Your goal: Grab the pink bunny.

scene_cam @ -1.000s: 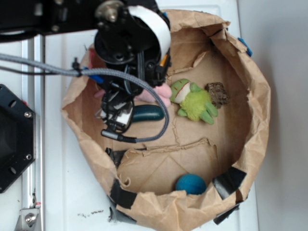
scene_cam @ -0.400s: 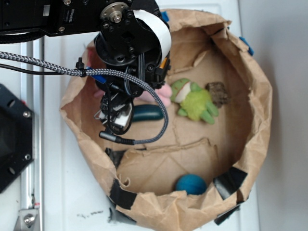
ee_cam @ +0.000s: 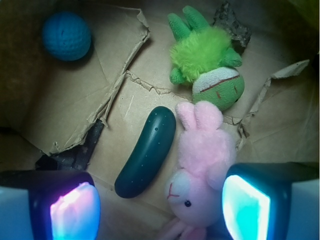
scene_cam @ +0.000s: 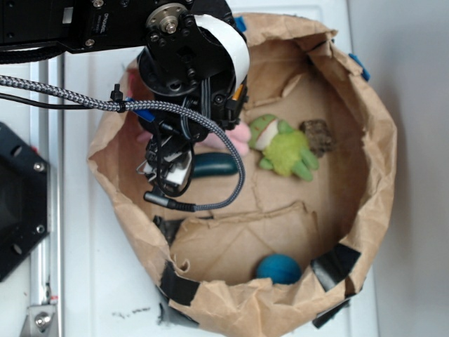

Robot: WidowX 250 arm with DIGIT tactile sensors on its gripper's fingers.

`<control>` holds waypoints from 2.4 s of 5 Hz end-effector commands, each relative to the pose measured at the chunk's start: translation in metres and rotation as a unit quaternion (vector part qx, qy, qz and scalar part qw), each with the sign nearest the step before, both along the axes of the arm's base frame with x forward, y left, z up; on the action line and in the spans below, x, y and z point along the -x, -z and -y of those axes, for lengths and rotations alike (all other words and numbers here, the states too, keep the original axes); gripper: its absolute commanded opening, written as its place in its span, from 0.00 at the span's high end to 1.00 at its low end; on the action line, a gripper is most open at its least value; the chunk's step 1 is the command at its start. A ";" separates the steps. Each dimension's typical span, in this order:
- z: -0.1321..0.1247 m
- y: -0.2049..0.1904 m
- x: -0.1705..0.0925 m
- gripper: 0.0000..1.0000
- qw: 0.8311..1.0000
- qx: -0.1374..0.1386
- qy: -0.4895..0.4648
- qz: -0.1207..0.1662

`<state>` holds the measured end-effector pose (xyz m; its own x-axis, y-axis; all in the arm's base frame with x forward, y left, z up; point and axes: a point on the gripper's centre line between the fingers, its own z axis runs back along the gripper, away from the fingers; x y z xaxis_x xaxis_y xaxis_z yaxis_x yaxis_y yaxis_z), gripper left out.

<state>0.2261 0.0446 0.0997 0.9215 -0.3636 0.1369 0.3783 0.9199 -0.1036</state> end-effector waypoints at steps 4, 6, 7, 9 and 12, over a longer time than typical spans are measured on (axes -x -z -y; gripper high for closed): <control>-0.023 0.050 -0.008 0.00 0.999 -0.032 0.004 -0.038; -0.016 0.067 -0.007 0.00 0.997 -0.042 0.017 -0.056; -0.013 0.073 -0.006 0.00 0.997 -0.049 0.015 -0.064; -0.014 0.068 -0.007 1.00 0.997 -0.043 0.004 -0.057; 0.020 -0.012 -0.010 1.00 0.999 -0.009 -0.048 -0.022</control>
<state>0.2296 0.0269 0.0979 0.9621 -0.2702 0.0363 0.2726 0.9530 -0.1321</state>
